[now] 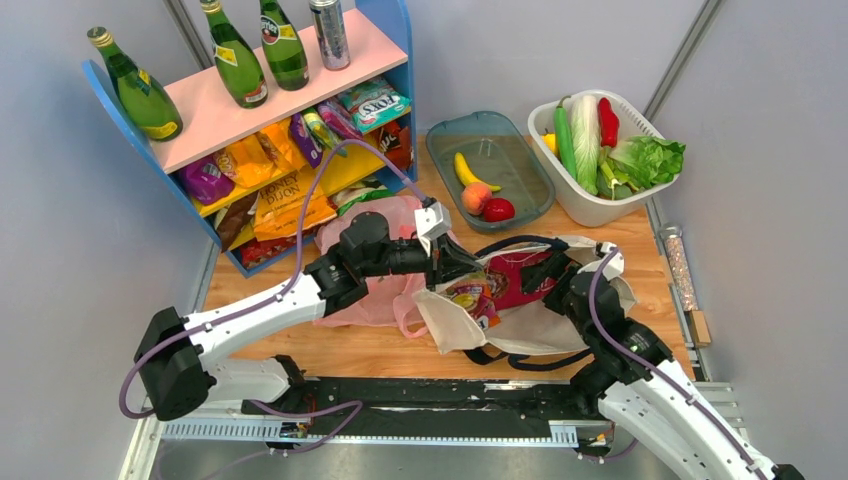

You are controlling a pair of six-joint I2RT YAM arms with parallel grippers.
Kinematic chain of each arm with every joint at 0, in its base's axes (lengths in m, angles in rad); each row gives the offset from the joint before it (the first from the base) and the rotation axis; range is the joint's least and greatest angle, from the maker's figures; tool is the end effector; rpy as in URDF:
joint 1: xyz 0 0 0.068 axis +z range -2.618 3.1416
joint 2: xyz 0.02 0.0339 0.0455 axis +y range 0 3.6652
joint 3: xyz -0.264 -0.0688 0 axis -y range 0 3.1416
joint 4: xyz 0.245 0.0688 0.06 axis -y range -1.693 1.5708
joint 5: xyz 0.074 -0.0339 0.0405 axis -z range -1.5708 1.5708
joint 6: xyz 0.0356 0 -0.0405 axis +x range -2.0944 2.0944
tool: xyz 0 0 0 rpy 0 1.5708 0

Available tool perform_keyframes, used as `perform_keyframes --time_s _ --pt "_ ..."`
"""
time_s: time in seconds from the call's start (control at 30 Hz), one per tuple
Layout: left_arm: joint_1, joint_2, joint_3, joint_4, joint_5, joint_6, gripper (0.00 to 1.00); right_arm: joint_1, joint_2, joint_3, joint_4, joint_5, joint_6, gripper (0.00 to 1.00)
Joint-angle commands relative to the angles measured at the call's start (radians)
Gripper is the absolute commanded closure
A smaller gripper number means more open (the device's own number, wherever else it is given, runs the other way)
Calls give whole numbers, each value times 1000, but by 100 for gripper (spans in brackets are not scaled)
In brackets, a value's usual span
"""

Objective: Untie the knot of the grocery bags and take out the mixed food
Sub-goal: Pick up the potato chip from the takeout bag.

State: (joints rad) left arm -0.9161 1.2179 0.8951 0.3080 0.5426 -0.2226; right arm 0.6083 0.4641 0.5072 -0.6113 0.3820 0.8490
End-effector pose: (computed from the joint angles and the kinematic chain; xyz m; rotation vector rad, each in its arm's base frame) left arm 0.1587 -0.2370 0.3389 1.0065 1.4271 -1.2892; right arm 0.1030 0.0556 0.2446 0.4768 2.0744 0.4670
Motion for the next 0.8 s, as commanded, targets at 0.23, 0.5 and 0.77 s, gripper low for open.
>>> perform_keyframes --time_s 0.23,0.5,0.77 --pt "-67 -29 13 170 -56 -50 100 14 74 -155 571 -124 -51 0" --pt "-67 -27 15 156 -41 -47 100 14 216 -151 679 54 37 0" --pt "-67 -38 3 140 3 -39 100 13 501 -91 743 142 67 5"
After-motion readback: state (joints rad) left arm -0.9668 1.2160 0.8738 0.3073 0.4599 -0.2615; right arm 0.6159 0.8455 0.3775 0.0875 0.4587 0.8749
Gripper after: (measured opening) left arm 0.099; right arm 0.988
